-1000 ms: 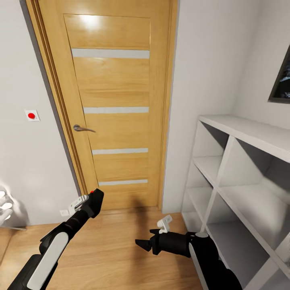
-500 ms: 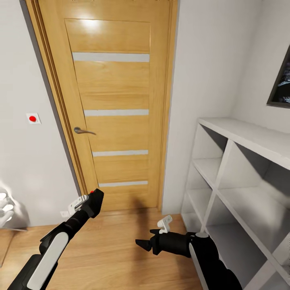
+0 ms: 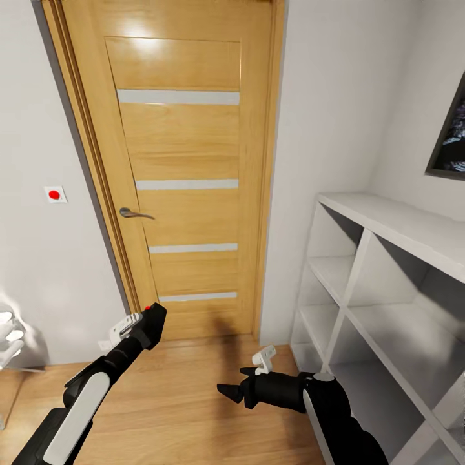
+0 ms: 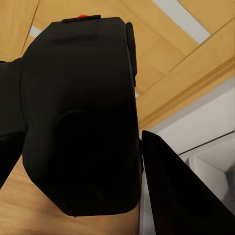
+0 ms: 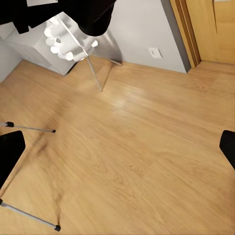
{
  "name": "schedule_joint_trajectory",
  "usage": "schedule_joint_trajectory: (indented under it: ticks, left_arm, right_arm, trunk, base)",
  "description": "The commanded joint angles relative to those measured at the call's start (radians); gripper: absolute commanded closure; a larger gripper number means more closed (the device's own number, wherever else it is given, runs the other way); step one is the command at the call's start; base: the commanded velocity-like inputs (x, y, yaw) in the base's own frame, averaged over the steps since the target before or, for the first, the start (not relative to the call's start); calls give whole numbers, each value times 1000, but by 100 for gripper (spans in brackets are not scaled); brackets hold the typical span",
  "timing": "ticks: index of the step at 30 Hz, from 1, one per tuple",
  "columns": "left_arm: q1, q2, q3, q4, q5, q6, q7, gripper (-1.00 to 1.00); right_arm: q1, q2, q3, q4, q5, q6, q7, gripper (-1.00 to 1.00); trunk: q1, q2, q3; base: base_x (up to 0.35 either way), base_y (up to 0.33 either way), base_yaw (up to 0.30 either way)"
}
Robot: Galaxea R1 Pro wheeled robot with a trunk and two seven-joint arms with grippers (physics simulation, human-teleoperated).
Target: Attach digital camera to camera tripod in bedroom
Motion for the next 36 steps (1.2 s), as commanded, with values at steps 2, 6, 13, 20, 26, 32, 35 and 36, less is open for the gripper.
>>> schedule_joint_trajectory:
  ticks: [2,6,13,20,26,32,35,36]
  left_arm:
    - [-1,1,-2,-1,7,1,7,100]
    - [-1,1,-1,2,8,1,7,100]
    - [-1,1,0,4,11,1,8,100]
    - [-1,-1,0,45,14,11,9,100]
    - [-1,1,-2,115,-2,17,8,100]
    - [-1,-1,-7,210,-2,66,8,100]
    - [-1,-3,-7,276,-3,82,7,100]
    - [-1,-3,-8,300,-3,85,7,100]
  right_arm:
    - [-1,1,-3,0,11,3,9,-100]
    - [-1,-1,-12,2,9,2,8,-100]
    - [-1,-2,-84,-6,10,-1,-8,-100]
    - [-1,-4,-122,-7,12,-41,-51,-100]
    - [-1,-24,-139,4,8,-46,-150,-100]
    - [-1,-109,-148,146,1,-47,-253,-100]
    - [-1,-131,-153,240,1,-49,-260,-100]
    - [-1,-138,-155,275,1,-49,-261,-100]
  trunk:
    - [-8,13,5]
    - [-23,41,18]
    - [-50,90,40]
    - [-77,139,62]
    - [-100,181,80]
    - [-123,223,99]
    - [-134,244,109]
    - [-138,251,112]
  base:
    - [0,0,0]
    - [0,0,0]
    - [0,0,0]
    - [0,0,0]
    - [0,0,0]
    - [0,0,0]
    - [0,0,0]
    - [0,0,0]
